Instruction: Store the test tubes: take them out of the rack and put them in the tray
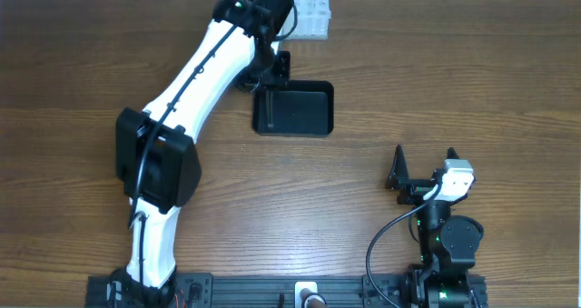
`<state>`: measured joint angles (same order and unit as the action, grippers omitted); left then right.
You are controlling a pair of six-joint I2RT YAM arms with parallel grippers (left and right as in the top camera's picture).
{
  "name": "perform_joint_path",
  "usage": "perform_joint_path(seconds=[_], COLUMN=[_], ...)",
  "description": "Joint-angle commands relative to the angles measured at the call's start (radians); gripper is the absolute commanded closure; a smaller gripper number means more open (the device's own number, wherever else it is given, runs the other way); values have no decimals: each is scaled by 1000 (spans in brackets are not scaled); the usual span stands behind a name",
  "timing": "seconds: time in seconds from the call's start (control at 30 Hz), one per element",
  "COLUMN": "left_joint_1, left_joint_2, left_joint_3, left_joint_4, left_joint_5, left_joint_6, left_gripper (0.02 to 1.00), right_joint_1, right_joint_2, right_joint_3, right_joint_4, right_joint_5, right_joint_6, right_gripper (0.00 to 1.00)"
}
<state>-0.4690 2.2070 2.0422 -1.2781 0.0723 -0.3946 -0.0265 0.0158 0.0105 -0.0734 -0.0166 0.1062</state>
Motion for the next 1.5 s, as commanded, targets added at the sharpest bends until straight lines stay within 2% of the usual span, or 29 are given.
perform_joint_path(seconds=[0.03,1.17,1.23,1.37,1.5], left_joint_1=[8,46,46,46,43], left_joint_2=[46,212,217,217,216], left_joint_3=[6,6,6,6,33], left_joint_4=[18,94,97,114,109], left_joint_5=[10,44,43,44,44], left_joint_6=[-14,-14,-14,-15,-15], left_gripper=[961,925,884,706,652], right_joint_1=[-6,-6,-6,-6,-6], right_joint_2=[-11,-11,-11,-11,-11], right_joint_3=[-5,-5,-5,-5,-5], right_joint_4=[-4,-4,-4,-4,-4], right_joint_5=[9,10,10,9,9], right_joint_6=[9,9,9,9,9], right_gripper=[7,7,7,7,9])
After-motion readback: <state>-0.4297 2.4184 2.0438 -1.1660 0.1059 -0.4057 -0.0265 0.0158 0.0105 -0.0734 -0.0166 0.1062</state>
